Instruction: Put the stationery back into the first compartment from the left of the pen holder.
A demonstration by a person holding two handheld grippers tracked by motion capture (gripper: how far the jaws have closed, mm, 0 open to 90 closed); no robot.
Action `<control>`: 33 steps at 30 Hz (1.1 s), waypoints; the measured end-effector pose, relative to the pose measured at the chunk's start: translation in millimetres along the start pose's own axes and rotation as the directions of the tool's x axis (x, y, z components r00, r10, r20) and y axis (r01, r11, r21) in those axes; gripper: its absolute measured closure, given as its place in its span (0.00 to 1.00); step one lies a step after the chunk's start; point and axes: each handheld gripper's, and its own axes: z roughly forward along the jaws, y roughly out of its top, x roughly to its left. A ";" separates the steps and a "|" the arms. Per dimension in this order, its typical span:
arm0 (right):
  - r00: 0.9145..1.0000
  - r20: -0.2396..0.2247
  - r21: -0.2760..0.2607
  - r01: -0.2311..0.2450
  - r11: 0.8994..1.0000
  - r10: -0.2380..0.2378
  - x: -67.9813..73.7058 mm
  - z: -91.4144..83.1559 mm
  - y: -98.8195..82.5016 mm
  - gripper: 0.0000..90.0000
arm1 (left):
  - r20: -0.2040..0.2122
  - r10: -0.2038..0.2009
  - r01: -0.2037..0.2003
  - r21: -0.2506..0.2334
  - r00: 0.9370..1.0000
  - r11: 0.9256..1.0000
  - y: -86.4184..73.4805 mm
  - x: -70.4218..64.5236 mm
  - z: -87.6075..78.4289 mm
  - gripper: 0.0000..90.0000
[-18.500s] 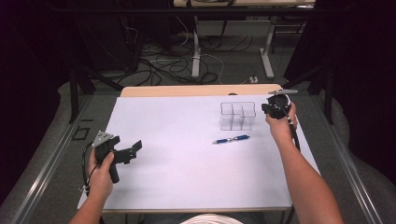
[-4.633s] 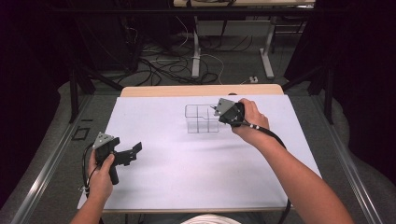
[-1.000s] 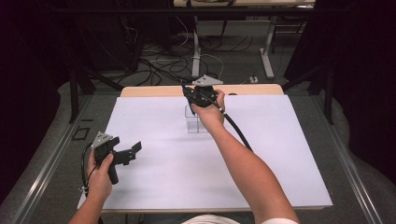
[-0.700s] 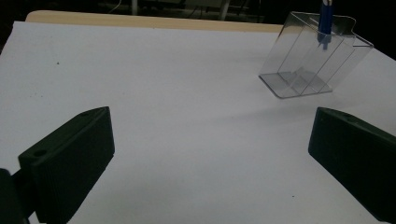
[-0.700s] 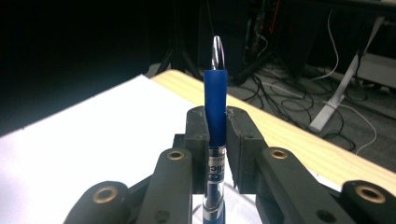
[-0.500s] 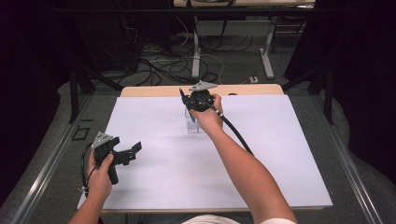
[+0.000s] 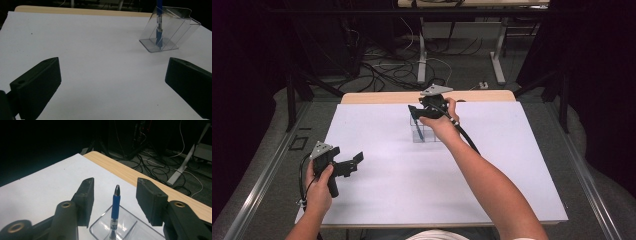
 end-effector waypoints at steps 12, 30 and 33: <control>0.996 0.051 0.087 -0.080 0.993 0.076 -11.5 -31.3 -8.1 0.15 | -0.002 -0.001 0.001 0.005 1.000 1.000 -0.6 -0.2 0.0 0.00; 0.984 0.121 0.085 -0.138 0.987 0.127 -34.3 -90.6 -44.8 0.00 | -0.008 -0.008 0.008 0.008 1.000 1.000 -1.3 -1.0 0.0 0.00; 0.982 0.139 0.086 -0.139 0.987 0.126 -37.0 -97.1 -54.4 0.00 | -0.009 -0.008 0.008 0.008 1.000 1.000 -1.4 -0.8 -0.1 0.00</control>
